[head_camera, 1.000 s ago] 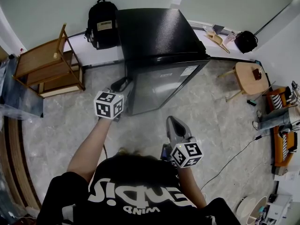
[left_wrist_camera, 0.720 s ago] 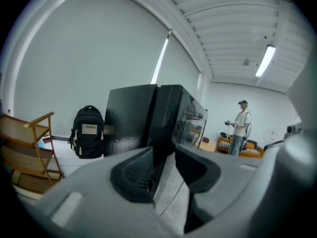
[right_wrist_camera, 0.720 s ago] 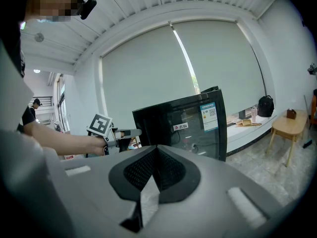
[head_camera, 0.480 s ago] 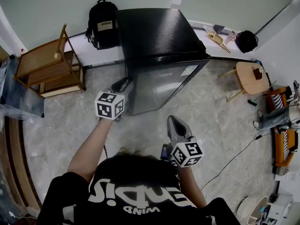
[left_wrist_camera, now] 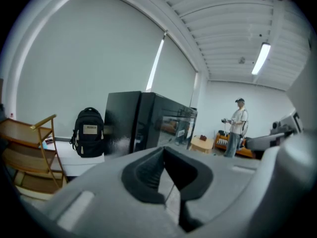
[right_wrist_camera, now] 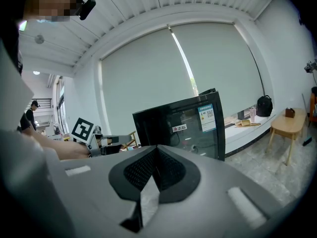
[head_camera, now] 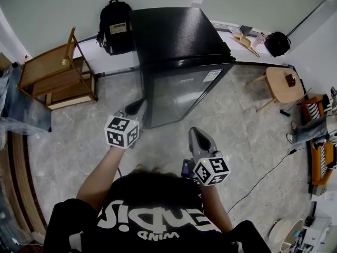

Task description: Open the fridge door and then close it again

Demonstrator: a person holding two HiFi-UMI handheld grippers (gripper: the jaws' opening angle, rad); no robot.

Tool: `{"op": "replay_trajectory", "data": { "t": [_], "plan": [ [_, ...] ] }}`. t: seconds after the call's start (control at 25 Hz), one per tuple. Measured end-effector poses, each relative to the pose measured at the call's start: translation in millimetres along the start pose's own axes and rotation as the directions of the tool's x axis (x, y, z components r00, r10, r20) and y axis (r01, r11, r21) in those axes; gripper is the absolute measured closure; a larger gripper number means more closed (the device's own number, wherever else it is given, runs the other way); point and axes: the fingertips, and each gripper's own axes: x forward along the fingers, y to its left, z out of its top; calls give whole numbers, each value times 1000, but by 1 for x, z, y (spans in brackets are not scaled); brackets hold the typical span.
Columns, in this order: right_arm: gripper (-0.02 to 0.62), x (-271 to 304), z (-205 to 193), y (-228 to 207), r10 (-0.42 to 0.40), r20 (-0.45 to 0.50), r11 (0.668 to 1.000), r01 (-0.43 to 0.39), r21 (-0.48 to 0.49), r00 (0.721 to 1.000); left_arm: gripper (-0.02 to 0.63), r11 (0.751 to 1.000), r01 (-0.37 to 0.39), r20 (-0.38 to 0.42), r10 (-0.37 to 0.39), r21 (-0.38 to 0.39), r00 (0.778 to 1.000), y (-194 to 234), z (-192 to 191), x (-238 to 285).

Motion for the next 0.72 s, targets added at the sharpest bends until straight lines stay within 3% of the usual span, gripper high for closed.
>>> {"op": "replay_trajectory", "data": {
  "t": [0.28,0.56,0.72],
  "plan": [
    [598,-5,3,3,9,13,1000,-9,-2,1000,604,999,33,-5,-33,-22,999,-26,-3,-38],
    [598,-11,5,11,25,23,1000,-25,-13,999,604,999,13,46,-11,-45,999,-36,0,-77],
    [598,-15,5,18,35,27,999,-35,-10,999,604,1000,0,51,1,-20,999,-40,-4,-98]
  ]
}}
